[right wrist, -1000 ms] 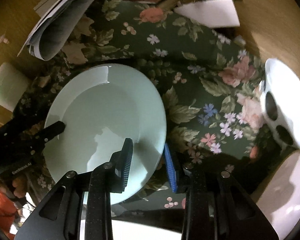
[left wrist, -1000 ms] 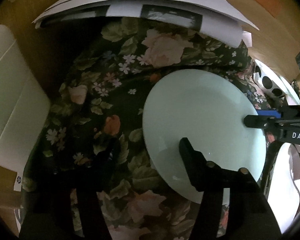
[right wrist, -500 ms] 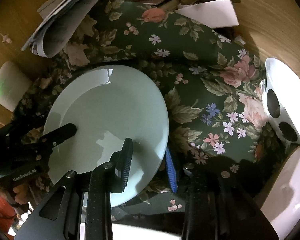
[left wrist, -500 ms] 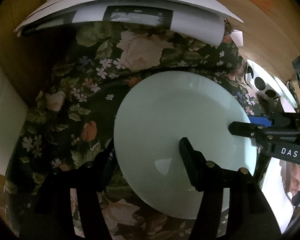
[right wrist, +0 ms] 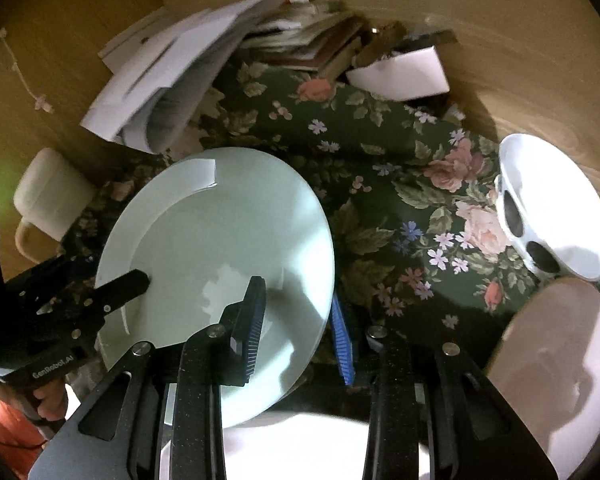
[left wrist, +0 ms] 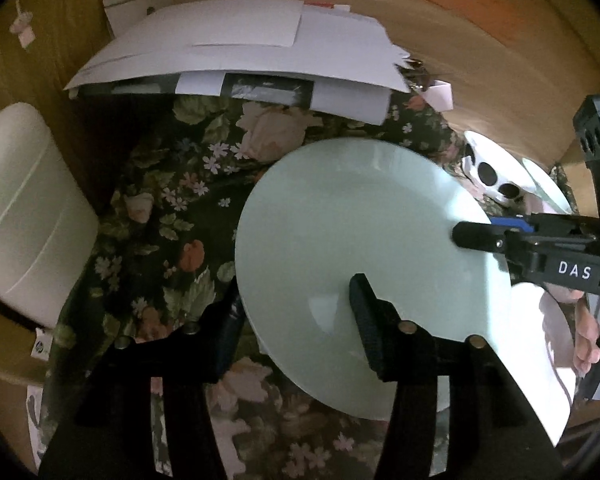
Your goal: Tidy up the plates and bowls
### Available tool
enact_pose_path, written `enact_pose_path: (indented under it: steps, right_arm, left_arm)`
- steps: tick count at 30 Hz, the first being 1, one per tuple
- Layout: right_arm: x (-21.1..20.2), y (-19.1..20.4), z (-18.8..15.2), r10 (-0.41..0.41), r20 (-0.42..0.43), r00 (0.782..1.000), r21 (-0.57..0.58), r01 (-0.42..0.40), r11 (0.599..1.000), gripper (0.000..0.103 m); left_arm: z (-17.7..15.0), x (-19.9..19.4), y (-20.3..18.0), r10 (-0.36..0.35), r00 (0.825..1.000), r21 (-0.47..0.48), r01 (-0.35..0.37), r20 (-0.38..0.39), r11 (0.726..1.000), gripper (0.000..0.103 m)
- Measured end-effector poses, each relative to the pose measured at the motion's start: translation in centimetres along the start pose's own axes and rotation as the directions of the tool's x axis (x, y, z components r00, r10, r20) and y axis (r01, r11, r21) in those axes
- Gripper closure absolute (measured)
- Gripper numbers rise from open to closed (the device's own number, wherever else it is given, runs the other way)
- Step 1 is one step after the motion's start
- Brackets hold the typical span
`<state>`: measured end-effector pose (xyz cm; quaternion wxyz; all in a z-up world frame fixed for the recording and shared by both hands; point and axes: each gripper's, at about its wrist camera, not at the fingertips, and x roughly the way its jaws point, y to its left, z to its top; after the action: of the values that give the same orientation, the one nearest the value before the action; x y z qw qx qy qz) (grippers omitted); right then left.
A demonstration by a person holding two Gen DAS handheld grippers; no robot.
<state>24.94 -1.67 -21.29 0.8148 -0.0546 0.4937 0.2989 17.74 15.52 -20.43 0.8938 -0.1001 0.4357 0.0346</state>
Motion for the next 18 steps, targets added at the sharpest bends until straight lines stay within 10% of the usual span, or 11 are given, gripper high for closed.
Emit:
enact_pose_path:
  steps: [18]
  right_arm:
    - [-6.8,0.5,-3.1,-0.01,0.072,0.997,0.031,0.008,0.999,0.074]
  left_arm:
    - [-1.8,-5.4,-3.6,-0.026,0.998,0.021,0.025,0.059,0.999,0.052]
